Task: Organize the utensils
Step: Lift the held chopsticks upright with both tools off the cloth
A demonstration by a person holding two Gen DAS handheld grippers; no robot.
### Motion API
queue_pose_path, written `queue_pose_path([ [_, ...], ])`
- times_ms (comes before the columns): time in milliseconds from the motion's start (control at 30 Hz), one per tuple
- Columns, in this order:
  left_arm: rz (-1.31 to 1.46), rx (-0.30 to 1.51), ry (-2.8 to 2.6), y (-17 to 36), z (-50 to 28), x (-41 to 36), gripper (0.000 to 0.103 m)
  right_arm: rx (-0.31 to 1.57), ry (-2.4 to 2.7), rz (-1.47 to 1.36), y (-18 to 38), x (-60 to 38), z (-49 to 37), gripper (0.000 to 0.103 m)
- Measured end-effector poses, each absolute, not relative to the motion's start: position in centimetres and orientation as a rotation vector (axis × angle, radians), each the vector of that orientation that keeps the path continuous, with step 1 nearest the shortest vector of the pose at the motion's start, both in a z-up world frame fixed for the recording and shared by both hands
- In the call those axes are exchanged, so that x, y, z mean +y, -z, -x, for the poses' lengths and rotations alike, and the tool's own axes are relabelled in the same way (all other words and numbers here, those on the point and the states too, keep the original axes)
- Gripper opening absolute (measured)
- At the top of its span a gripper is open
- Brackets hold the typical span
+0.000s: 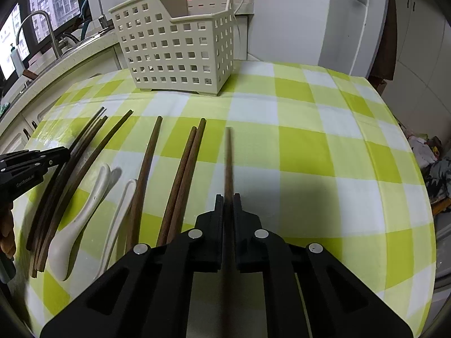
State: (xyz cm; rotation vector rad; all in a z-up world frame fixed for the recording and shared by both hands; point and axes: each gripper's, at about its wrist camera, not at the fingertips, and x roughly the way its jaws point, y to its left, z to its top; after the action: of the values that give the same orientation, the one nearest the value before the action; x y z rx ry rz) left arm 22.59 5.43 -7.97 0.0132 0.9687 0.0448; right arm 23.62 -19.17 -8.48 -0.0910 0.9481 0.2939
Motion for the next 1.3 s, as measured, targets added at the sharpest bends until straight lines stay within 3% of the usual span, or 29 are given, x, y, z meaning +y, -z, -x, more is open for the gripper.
queue_pose_path([
  [567, -0.129, 0.773, -0.142, 0.8, -17.1, 3.9, 0.007, 0.824, -0.309, 0.070, 2.3, -20.5, -20.2, 0.007],
  [967, -0.149, 0.709, -0.128, -1.5, -14.7, 2.2, 0.007, 0.730, -0.321, 0.067, -2.0, -21.3, -17.7, 0.007],
  [1300, -0.009, 0.622, 0.041, -6.7, -14.4, 3.4, 0.006, 0.691, -0.339, 0.042, -4.6, -22.7, -17.7, 0.007],
])
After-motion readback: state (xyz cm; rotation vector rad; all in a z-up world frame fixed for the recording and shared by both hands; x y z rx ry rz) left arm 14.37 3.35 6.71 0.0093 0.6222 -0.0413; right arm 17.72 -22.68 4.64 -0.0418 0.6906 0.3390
